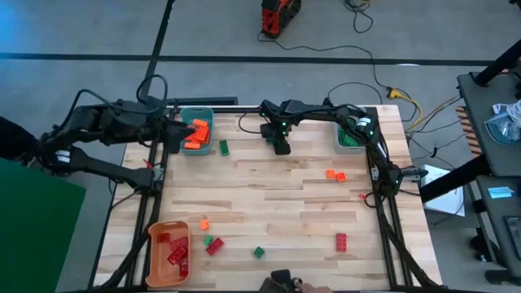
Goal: Sort blocks
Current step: Put the top right green game piece into the gray bin
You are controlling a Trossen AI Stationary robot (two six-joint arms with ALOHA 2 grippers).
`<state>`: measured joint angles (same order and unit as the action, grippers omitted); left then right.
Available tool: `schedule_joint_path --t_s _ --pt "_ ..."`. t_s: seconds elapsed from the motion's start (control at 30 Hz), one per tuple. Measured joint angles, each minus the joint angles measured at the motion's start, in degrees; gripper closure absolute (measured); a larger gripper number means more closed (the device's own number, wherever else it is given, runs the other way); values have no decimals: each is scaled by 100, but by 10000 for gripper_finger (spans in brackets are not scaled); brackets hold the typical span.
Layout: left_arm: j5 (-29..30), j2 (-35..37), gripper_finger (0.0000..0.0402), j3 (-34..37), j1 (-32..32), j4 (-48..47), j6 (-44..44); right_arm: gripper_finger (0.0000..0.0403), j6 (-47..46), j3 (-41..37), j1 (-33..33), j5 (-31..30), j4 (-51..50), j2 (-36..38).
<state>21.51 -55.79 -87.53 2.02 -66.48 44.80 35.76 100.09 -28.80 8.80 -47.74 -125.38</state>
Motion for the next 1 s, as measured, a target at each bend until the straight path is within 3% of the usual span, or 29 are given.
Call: schedule_joint_path --t_s 0.27,0.67,1.0 --pt "194 -208 214 2 0 2 -71 277 -87 2 2 54 -63 0" --pt "196 -399 214 2 0 2 -130 276 -785 -9 2 217 -279 451" --pt "412 -416 214 2 0 2 -190 276 -3152 -4 -169 142 -607 1580"
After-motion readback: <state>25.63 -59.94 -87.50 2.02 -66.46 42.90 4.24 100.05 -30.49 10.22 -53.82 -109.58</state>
